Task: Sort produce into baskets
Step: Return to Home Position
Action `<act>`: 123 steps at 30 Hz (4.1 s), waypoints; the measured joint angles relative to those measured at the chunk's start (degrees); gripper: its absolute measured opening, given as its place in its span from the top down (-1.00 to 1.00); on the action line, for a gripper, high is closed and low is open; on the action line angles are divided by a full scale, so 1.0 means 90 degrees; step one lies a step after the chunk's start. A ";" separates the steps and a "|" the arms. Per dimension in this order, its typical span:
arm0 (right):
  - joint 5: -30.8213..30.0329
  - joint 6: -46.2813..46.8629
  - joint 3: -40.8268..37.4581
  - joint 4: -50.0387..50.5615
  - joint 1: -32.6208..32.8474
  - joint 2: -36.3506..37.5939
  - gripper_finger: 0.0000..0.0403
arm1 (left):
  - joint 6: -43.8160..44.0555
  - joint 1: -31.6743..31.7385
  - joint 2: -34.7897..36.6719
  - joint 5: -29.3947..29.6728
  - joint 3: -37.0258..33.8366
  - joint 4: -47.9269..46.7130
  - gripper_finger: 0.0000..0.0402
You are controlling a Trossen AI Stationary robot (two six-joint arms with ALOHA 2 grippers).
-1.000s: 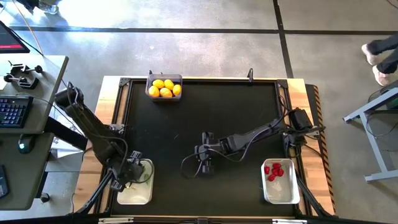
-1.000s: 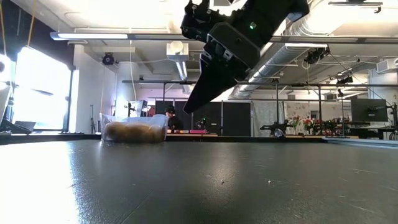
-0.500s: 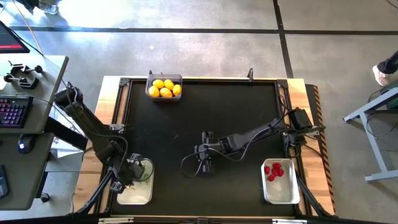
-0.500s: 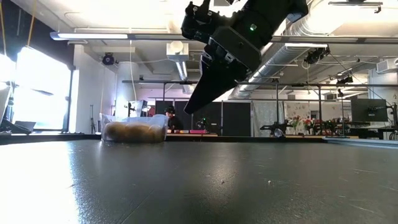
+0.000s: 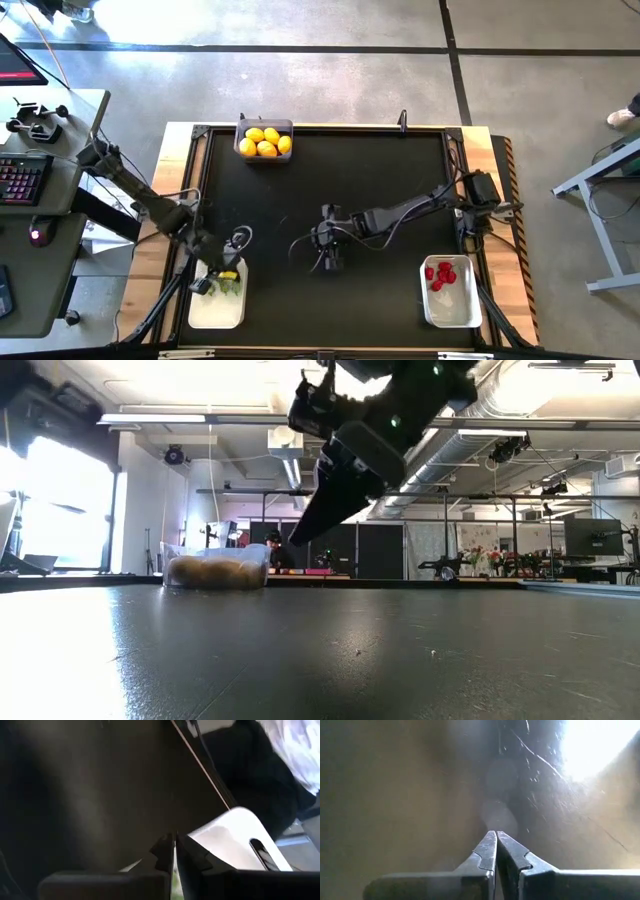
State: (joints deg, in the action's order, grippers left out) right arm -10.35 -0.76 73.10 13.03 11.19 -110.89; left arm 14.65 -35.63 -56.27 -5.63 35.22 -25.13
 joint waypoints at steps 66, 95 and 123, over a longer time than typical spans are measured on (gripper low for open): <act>-0.0665 -0.0095 -0.8060 -0.5023 -0.0203 0.8377 1.00 | -0.2292 0.4796 -0.1364 -0.1018 -0.1177 0.6836 1.00; -0.2013 -0.0703 -0.8060 -0.4295 -0.0203 0.9371 1.00 | -0.1597 0.5048 0.4213 0.0217 -0.3842 0.4719 1.00; 0.1341 -0.0279 -0.8062 -0.1561 -0.3696 1.2291 1.00 | -0.1570 0.5253 0.6229 0.0845 -0.3733 0.2614 1.00</act>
State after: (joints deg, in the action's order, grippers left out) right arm 1.72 -3.27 0.54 -1.02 -22.07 -0.27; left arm 0.52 11.64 -0.21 1.98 1.63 -1.61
